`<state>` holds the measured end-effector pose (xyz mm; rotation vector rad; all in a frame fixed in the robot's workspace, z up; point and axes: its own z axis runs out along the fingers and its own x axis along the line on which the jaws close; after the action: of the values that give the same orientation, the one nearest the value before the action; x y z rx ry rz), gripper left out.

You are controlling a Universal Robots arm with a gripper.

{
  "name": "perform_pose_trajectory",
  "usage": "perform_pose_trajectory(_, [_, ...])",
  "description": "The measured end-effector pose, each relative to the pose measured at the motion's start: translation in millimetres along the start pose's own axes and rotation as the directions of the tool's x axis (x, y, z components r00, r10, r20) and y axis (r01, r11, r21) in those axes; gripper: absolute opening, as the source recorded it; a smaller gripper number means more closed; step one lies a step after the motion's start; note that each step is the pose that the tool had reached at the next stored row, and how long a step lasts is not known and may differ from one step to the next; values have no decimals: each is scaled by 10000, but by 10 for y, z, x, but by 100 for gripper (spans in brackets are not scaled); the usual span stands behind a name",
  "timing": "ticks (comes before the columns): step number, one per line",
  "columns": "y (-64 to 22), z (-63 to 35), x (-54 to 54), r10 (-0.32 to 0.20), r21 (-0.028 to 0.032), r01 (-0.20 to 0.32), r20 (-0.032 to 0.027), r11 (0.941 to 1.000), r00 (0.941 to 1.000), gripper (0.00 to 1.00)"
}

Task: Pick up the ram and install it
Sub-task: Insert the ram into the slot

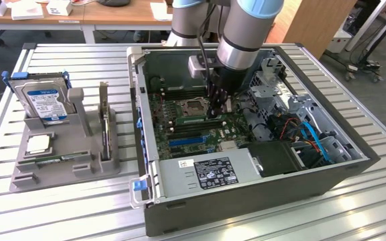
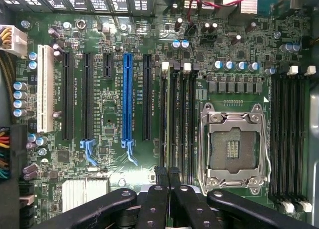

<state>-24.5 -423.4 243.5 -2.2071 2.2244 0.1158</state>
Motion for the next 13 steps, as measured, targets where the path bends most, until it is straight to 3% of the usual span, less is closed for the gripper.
perform_pose_trajectory(13, [-1,19,8,0,0,0,0,10000,10000,11])
